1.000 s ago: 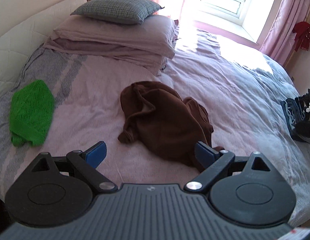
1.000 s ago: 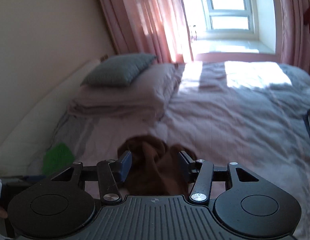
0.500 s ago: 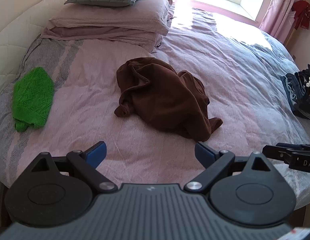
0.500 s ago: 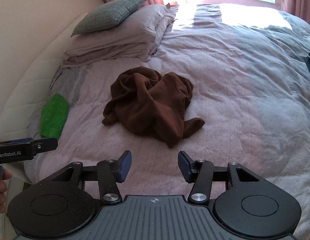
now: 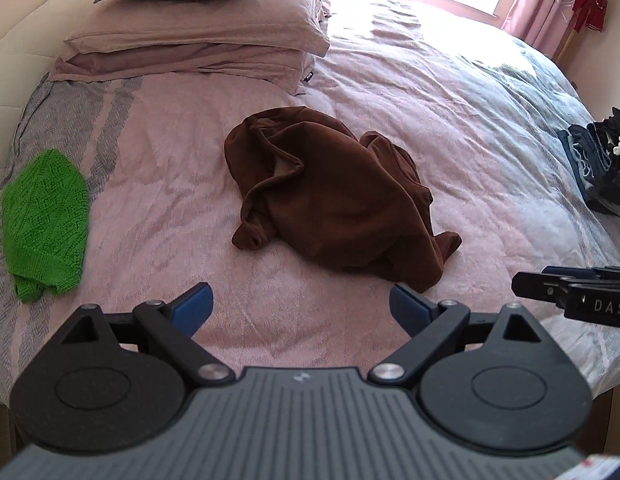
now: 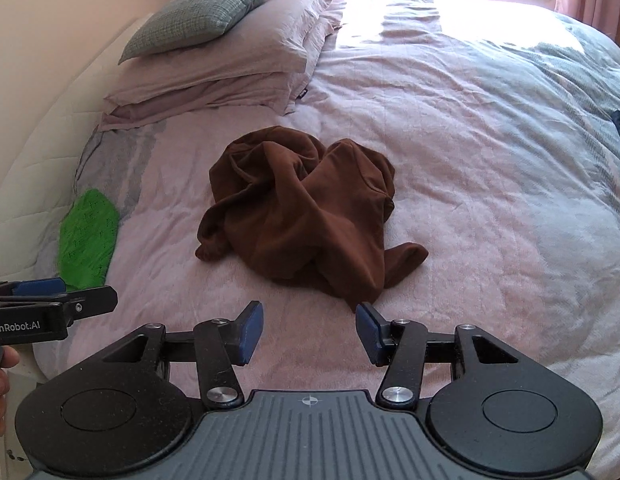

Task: Fold large clothes
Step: 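Grasp the brown shirt edge with the right gripper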

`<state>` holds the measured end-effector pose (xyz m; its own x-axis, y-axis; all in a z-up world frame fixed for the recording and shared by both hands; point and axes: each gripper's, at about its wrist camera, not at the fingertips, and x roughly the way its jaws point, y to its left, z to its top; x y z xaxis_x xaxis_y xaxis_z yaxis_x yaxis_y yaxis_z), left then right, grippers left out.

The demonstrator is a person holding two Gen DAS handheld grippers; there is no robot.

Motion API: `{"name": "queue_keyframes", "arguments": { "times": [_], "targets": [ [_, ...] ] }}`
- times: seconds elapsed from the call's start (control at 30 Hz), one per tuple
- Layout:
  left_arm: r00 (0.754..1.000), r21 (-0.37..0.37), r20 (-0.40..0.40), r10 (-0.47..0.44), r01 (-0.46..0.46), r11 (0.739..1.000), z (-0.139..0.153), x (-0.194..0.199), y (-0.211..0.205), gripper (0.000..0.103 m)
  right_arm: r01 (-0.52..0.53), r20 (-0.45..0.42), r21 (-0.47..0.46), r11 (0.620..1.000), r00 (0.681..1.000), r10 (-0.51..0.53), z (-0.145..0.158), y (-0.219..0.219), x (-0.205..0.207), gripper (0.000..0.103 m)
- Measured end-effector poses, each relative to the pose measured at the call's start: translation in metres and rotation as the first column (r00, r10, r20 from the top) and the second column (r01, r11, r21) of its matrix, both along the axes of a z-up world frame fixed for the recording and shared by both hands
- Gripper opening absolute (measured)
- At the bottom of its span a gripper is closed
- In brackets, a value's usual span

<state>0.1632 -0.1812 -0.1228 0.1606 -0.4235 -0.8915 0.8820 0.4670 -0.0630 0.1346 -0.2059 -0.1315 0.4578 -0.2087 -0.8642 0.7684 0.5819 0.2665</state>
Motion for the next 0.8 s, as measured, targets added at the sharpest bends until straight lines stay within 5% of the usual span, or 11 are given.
{"name": "queue_keyframes", "arguments": {
  "times": [0.43, 0.8],
  "targets": [
    [0.996, 0.064, -0.055, -0.069, 0.073, 0.995, -0.043, 0.059, -0.031, 0.093, 0.087, -0.099, 0.038, 0.995, 0.992, -0.083, -0.029, -0.016, 0.043, 0.048],
    [0.993, 0.111, -0.041, 0.110, -0.105, 0.988, -0.106, 0.176, -0.032, 0.089, -0.034, -0.112, -0.036, 0.999, 0.993, 0.030, -0.083, -0.036, 0.147, 0.048]
  ]
}}
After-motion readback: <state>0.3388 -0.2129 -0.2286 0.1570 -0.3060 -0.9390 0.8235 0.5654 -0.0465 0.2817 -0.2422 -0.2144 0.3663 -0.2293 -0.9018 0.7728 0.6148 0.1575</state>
